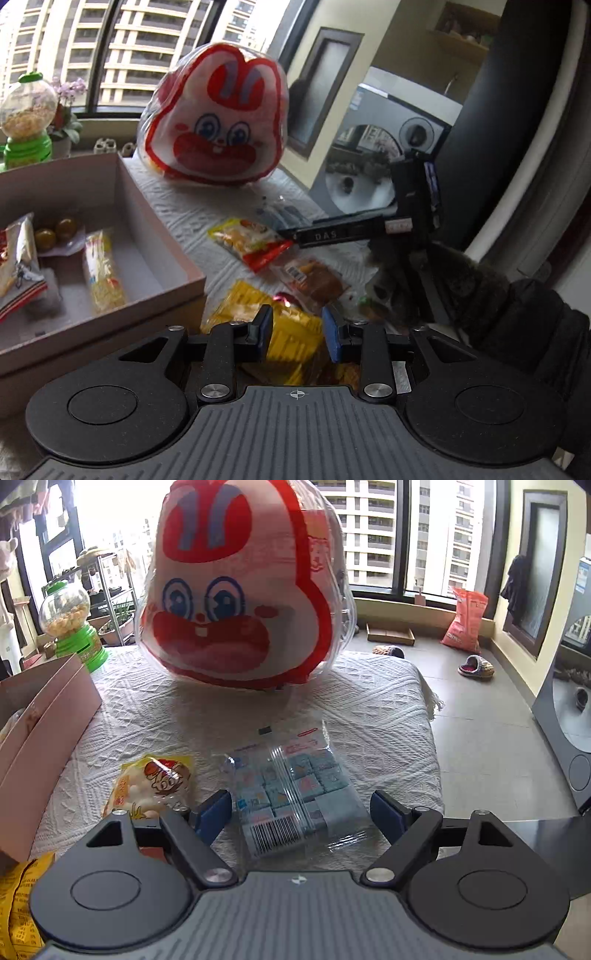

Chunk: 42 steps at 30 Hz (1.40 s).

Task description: Organize snacks

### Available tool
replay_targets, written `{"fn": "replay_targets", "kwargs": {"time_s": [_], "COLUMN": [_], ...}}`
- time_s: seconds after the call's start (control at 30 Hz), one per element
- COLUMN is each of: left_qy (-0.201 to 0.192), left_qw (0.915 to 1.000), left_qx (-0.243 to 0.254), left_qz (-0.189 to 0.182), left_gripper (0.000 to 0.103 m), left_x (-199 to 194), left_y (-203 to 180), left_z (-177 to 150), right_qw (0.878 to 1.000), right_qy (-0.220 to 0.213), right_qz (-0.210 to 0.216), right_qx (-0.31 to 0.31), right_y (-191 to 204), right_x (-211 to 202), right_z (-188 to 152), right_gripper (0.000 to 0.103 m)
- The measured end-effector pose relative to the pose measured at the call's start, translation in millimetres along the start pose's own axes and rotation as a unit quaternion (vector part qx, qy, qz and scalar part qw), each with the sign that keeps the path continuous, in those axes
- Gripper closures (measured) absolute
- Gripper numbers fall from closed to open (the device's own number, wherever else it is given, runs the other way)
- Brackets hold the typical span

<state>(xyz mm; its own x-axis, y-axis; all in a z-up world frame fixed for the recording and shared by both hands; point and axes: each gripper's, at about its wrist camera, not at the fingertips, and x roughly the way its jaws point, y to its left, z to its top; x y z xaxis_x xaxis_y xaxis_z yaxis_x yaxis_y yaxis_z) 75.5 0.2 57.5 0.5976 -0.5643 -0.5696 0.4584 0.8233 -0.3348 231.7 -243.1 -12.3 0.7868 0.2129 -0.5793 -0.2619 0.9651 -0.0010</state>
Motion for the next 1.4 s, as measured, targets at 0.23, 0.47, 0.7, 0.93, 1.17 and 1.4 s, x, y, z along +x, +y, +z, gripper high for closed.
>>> {"fn": "replay_targets", "kwargs": {"time_s": [0.23, 0.47, 0.7, 0.93, 1.17, 1.4], "left_qy": [-0.010, -0.010, -0.015, 0.001, 0.007, 0.038], "left_qw": [0.9914, 0.9861, 0.9878, 0.9805, 0.9785, 0.9805], "left_qx": [-0.084, -0.135, -0.106, -0.119, -0.124, -0.128], "left_qz": [0.100, 0.096, 0.113, 0.157, 0.164, 0.145], "left_gripper": [0.077, 0.077, 0.077, 0.077, 0.077, 0.077], "left_x": [-8, -16, -33, -73, -98, -81], "left_y": [51, 64, 35, 30, 17, 5], "left_z": [-15, -25, -37, -63, -81, -83], "right_qw": [0.995, 0.989, 0.985, 0.985, 0.982, 0.993], "right_qy": [0.015, 0.022, 0.017, 0.003, -0.020, -0.052], "right_qz": [0.057, 0.093, 0.139, 0.135, 0.161, 0.022], "right_qx": [-0.074, -0.115, -0.101, -0.111, -0.101, -0.107], "right_y": [53, 95, 116, 155, 188, 174], "right_x": [-25, -62, -105, -134, -161, -160], "right_z": [-15, -38, -68, -101, -127, -128], "right_gripper": [0.031, 0.032, 0.033, 0.034, 0.034, 0.034]}}
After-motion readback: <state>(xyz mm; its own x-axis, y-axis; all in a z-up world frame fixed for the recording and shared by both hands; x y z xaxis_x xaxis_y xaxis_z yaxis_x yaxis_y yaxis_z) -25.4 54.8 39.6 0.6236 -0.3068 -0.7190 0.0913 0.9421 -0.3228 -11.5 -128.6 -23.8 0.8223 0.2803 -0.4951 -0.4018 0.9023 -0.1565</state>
